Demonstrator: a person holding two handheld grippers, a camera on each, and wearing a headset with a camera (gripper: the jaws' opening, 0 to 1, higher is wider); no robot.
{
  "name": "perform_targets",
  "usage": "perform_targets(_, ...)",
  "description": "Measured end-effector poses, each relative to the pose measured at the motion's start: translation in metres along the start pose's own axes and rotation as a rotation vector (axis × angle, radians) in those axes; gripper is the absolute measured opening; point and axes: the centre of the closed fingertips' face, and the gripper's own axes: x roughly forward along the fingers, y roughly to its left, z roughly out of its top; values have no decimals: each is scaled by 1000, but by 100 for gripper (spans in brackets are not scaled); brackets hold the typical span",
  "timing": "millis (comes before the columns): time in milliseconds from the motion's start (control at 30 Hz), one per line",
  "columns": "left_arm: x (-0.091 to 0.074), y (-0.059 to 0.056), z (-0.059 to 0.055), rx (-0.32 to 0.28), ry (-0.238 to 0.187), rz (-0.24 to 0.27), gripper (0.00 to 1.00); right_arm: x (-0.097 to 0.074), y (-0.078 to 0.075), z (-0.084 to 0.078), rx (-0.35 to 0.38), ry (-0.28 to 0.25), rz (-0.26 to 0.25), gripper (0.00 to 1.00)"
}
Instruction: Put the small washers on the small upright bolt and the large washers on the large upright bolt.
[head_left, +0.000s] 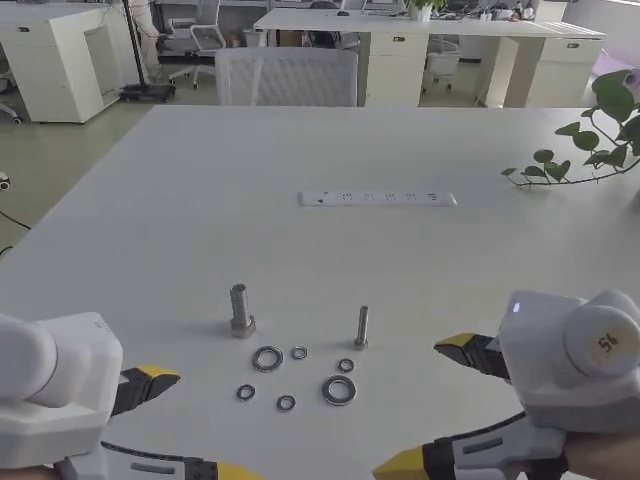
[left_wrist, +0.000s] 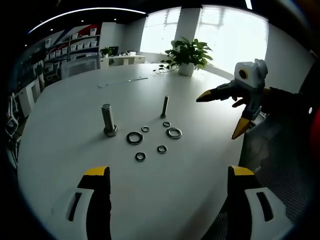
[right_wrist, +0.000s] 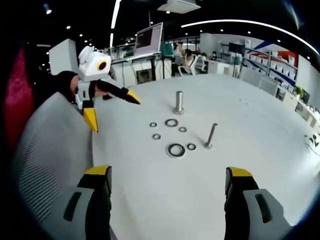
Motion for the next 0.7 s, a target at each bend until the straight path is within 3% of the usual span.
perform_targets(700, 2, -1, -1, 9, 9, -2, 97, 1, 0, -3, 0, 14, 5, 95)
